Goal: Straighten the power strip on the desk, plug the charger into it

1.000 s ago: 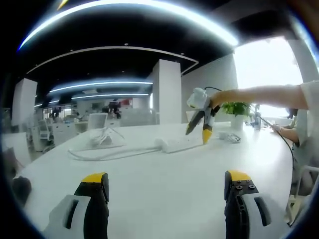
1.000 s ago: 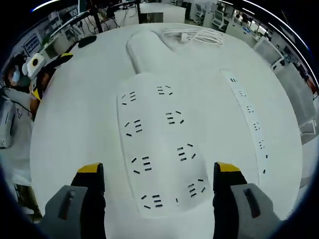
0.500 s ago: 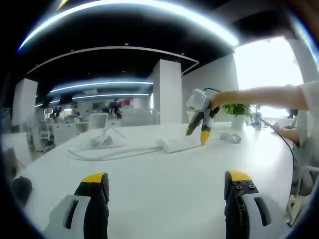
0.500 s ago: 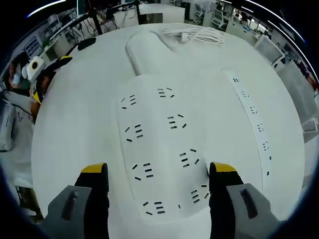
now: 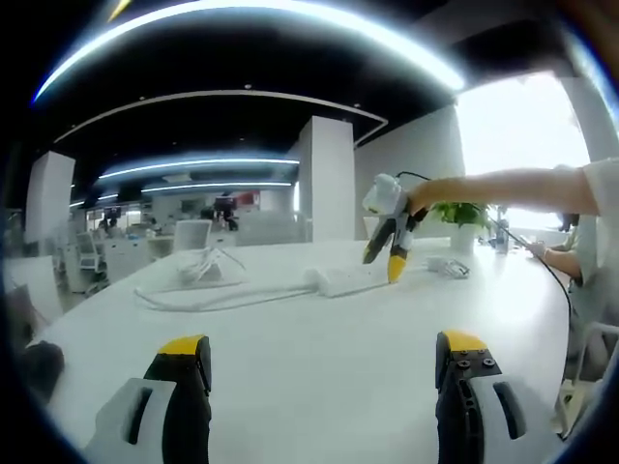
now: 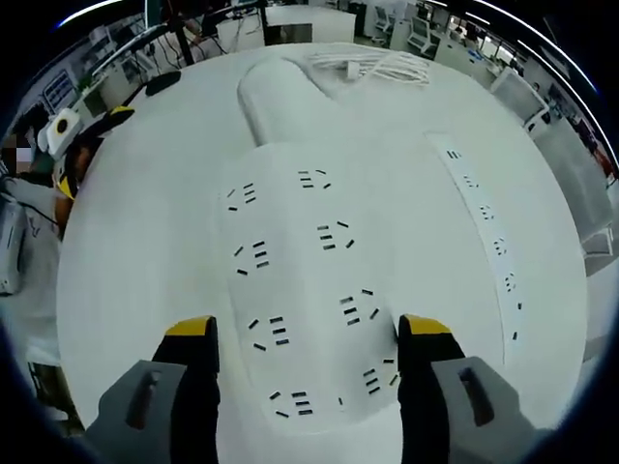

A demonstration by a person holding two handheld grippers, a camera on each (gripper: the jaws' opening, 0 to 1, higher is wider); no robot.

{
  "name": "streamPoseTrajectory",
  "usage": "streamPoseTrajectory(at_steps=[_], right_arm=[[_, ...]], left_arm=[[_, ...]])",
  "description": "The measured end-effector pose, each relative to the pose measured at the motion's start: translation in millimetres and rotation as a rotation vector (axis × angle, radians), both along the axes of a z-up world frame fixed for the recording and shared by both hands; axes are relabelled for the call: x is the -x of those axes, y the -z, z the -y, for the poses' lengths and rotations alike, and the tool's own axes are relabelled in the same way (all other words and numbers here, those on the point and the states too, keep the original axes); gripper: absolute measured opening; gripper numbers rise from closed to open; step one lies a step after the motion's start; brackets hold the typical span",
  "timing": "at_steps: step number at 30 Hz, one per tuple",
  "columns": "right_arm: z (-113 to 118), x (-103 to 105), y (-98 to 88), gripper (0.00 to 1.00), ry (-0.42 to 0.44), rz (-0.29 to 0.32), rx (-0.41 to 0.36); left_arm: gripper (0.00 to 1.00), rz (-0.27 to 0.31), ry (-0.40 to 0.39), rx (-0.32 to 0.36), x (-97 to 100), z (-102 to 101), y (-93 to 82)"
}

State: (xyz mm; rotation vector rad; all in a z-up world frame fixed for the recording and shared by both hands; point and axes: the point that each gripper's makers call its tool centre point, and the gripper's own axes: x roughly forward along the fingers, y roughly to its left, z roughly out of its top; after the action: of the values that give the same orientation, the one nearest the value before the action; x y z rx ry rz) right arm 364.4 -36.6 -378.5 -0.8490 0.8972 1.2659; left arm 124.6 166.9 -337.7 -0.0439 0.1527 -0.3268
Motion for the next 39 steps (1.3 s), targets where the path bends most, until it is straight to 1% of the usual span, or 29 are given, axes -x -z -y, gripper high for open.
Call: streamPoseTrajectory(at_steps=[7, 18, 33, 39], right_arm=[[1.3, -7.7, 0.3, 0.66, -0.001, 0.035, 0.007], [1.6, -11.4, 0.0, 0.65, 0.007, 0.041, 0.021], [1.8, -10.2, -1.3, 0.65, 0.059, 0.038, 0.027], [2.6, -12.8, -1.6, 0.65, 0.097, 0.037, 0.025]], left_arm=[[0.99, 0.003, -0.004, 0.004, -0.8, -1.7, -0.2], [0.99, -0.001, -0.003, 0.010, -0.8, -0.7, 2.5], [0.99, -0.003, 0.006, 0.009, -1.8, 4.3, 1.6], [0.99, -0.003, 0.007, 0.011, -1.6, 5.5, 1.5]])
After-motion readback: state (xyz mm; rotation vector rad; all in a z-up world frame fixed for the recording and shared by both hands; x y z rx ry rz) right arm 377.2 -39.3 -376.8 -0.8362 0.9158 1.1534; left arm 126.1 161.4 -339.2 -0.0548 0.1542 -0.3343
